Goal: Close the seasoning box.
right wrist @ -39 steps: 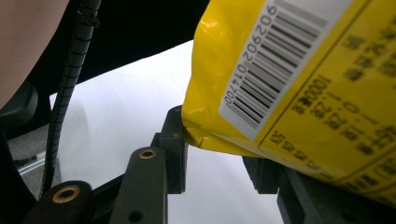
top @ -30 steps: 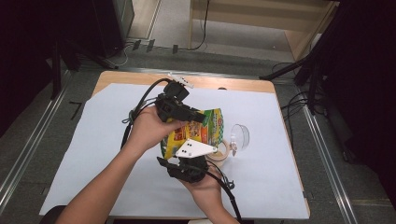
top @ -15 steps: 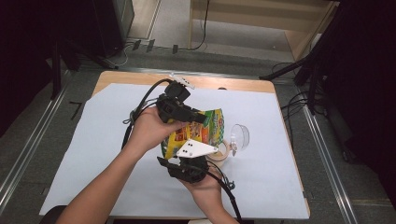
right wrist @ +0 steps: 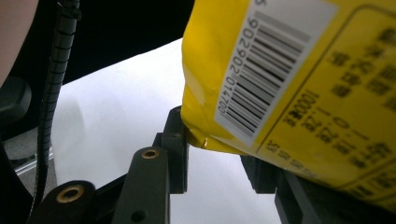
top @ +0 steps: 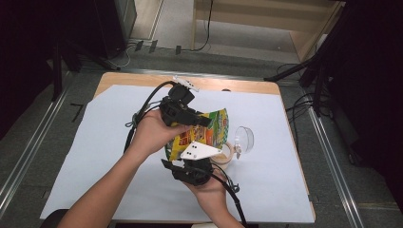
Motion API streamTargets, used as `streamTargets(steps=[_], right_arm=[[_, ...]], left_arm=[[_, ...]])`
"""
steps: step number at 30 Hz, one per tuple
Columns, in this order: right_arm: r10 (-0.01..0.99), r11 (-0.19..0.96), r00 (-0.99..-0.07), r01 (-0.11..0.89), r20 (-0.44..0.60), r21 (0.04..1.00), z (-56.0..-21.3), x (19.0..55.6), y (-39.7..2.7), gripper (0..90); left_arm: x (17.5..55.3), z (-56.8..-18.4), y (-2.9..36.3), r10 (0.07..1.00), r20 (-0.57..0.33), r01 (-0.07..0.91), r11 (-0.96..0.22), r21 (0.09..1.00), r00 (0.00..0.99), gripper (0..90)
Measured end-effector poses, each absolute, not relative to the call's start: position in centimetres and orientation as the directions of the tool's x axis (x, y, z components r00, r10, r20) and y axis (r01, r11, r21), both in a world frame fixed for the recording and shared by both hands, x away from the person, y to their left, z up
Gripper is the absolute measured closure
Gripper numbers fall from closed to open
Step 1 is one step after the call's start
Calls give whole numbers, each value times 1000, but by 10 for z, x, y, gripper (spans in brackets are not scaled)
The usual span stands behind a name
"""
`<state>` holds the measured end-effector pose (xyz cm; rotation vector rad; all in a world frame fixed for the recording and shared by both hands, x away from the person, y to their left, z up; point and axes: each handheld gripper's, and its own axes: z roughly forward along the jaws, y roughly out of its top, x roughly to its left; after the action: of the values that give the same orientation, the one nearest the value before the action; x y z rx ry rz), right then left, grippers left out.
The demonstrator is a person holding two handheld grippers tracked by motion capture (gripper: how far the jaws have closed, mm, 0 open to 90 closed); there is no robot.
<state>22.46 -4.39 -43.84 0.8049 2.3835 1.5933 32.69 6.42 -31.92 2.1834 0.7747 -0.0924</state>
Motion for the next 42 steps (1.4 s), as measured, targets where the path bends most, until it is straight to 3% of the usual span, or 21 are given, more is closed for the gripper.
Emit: streamTargets(steps=[23,42], right_arm=[[500,287,-854,321,144,903,-434,220,-43,657],[518,286,-844,323,139,902,-440,222,-47,648]], left_arm=[[336,-325,69,501,-352,591,-474,652,791,765],[329,-323,64,497,-325,568,-485,665,805,759]])
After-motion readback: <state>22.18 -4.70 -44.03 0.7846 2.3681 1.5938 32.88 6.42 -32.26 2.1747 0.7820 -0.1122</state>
